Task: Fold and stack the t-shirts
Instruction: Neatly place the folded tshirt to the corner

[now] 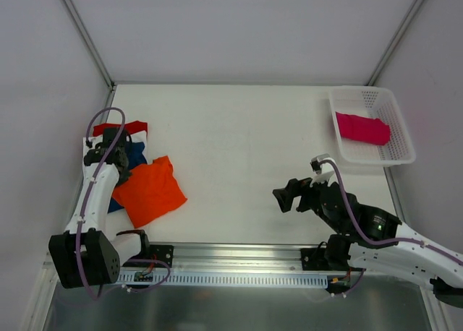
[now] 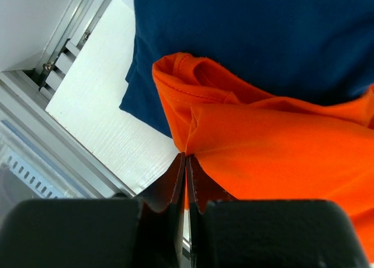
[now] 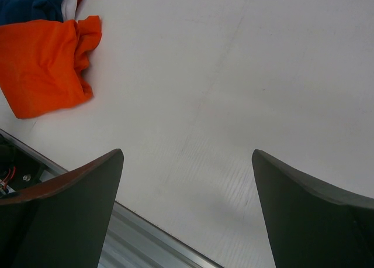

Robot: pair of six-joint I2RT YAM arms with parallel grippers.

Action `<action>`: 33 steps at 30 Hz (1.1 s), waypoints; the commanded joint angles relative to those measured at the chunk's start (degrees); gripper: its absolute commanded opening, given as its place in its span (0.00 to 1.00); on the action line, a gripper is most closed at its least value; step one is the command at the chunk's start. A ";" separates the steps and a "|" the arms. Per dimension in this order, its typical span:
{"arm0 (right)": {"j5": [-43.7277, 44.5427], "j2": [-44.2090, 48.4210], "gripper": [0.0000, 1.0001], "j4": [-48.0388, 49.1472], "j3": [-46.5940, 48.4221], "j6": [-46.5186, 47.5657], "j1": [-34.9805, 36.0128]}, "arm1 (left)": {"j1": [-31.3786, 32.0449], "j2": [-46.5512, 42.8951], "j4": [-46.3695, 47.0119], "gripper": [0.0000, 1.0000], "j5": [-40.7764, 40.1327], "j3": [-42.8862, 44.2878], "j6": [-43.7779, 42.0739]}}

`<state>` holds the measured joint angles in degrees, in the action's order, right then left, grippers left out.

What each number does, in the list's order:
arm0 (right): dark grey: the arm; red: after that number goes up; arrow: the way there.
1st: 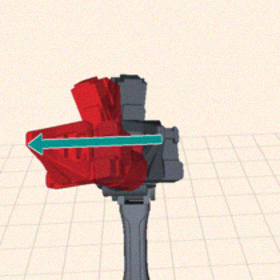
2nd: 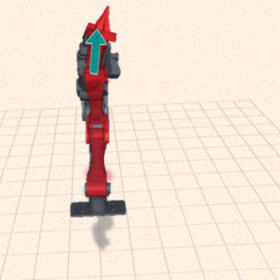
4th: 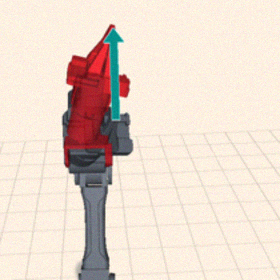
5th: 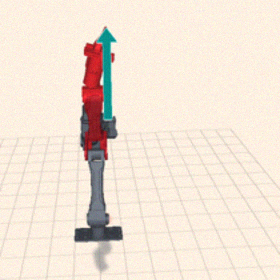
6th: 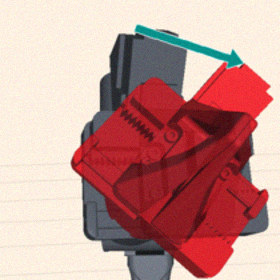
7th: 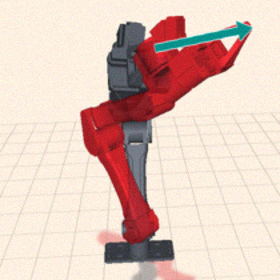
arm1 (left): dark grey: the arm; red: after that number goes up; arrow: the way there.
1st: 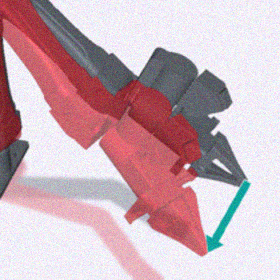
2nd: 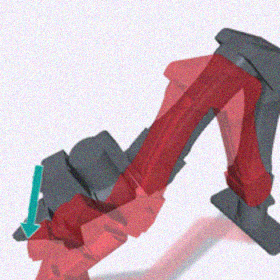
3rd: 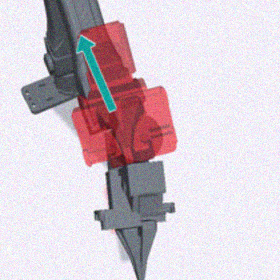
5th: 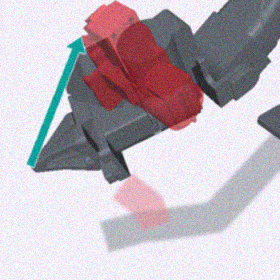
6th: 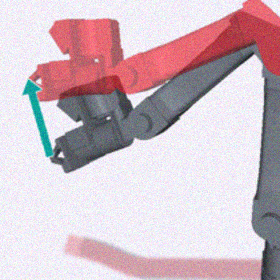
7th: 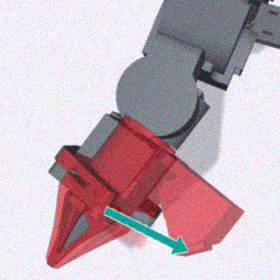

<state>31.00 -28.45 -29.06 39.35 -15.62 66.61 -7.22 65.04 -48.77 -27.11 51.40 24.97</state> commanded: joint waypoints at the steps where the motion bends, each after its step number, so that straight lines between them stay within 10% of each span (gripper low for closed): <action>1: -0.68 -0.20 0.96 1.02 -0.59 -0.47 -0.08 | -0.42 -5.96 -2.90 0.00 -1.80 1.42 0.95; 20: -2.44 -0.12 0.96 3.40 -1.03 -1.00 -0.08 | -0.51 4.12 -6.16 0.00 -5.85 2.83 3.16; 23: -2.35 -0.12 0.96 2.61 -0.68 -0.82 -0.08 | -0.51 7.99 -6.07 0.62 -3.48 3.45 2.36; 26: -1.91 0.32 0.96 1.90 -0.59 -0.73 -0.07 | -0.51 6.78 -5.72 0.92 -2.33 3.19 2.45; 33: -2.26 -0.29 0.97 2.16 -0.33 -0.73 -0.08 | -4.99 -2.02 -2.65 0.99 7.33 1.87 0.35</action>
<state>29.10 -28.64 -27.70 38.48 -16.08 66.61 -10.28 64.66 -52.34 -25.43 53.41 26.72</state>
